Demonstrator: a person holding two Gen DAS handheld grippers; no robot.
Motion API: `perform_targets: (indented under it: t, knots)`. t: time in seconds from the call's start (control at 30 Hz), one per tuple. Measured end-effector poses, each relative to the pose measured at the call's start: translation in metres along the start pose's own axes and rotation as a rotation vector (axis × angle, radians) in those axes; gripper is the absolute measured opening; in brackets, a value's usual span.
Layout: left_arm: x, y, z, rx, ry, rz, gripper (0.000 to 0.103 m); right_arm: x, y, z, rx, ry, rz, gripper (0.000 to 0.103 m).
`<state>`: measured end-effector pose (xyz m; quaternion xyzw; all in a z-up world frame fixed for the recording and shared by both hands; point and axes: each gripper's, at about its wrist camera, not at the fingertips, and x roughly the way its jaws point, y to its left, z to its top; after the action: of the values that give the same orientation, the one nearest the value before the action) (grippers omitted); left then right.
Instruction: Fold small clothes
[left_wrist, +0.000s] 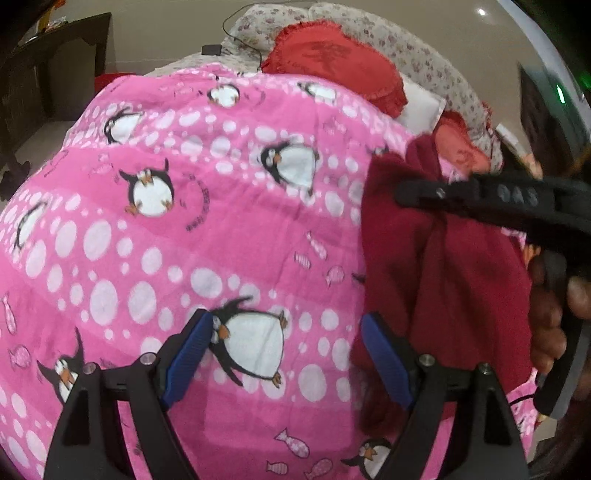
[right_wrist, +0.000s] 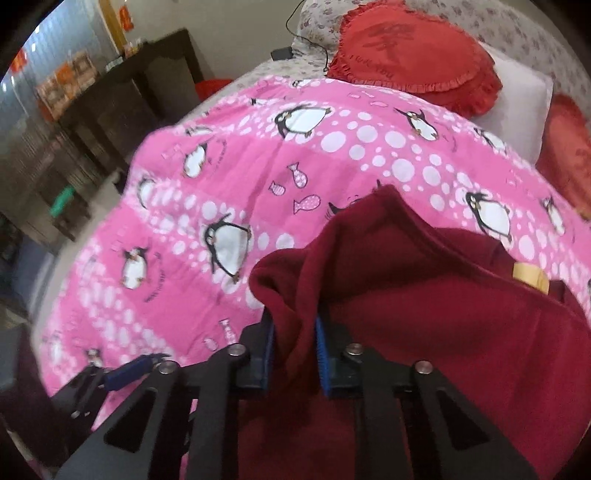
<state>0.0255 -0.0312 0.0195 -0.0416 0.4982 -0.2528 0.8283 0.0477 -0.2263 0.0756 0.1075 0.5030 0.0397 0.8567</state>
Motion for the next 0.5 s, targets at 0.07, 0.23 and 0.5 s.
perform_targets:
  t: [0.07,0.23,0.5]
  knots:
    - [-0.008,0.002,0.008,-0.005,-0.021,-0.039,0.086,-0.008,-0.007,-0.001,0.03,-0.012,0.048,0.0]
    - [-0.011,-0.018,0.021,0.066,-0.013,-0.173,0.086,-0.023,-0.027,-0.006,0.109,-0.033,0.136,0.0]
    - [0.009,-0.057,0.014,0.207,0.049,-0.279,0.088,-0.028,-0.035,-0.01,0.136,-0.042,0.162,0.0]
